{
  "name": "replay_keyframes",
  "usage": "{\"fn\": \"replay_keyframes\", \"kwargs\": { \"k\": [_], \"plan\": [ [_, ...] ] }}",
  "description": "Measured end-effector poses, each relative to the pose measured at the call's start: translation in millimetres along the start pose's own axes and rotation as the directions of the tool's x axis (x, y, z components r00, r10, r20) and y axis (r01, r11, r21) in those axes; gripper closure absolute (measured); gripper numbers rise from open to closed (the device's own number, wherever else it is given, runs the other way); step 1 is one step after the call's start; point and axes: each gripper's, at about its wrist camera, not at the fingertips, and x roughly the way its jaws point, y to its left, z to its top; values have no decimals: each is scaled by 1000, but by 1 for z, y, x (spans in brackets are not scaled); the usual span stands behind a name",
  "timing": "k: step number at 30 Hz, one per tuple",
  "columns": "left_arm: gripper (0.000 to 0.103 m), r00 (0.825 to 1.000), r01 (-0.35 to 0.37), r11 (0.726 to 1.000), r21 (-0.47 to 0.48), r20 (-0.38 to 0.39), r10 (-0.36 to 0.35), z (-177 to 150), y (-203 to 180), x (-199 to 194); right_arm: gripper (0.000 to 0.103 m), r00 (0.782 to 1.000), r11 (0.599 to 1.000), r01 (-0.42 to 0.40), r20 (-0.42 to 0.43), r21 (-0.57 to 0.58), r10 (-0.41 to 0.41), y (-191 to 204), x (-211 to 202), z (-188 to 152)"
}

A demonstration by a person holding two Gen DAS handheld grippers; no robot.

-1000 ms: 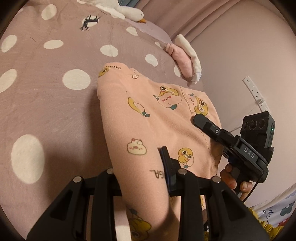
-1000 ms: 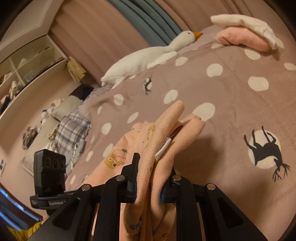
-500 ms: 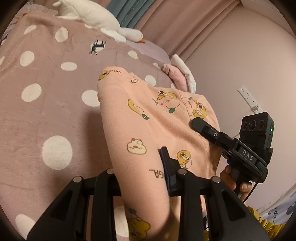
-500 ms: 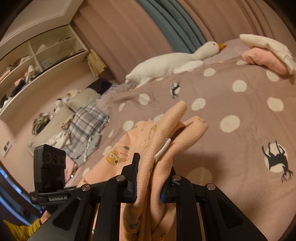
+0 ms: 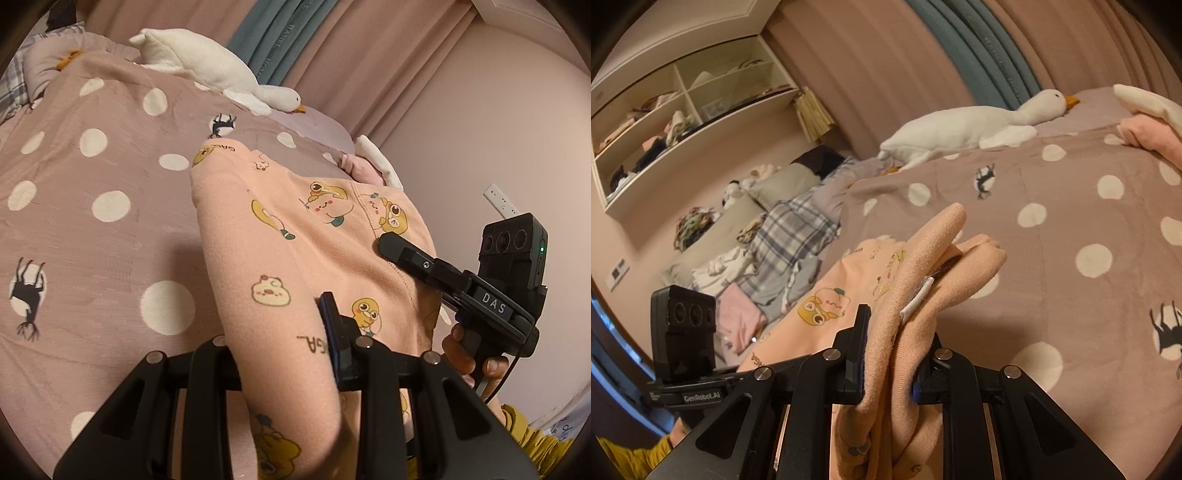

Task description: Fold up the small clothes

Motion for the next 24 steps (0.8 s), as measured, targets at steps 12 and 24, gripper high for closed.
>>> {"fn": "replay_keyframes", "kwargs": {
  "k": [12, 24],
  "plan": [
    [74, 999, -25, 1000, -1, 45, 25, 3, 10, -23, 84, 999, 999, -31, -11, -38, 31, 22, 14, 7],
    [74, 998, -47, 999, 3, 36, 47, 11, 24, -21, 84, 998, 998, -37, -56, -57, 33, 27, 32, 10]
  ]
}}
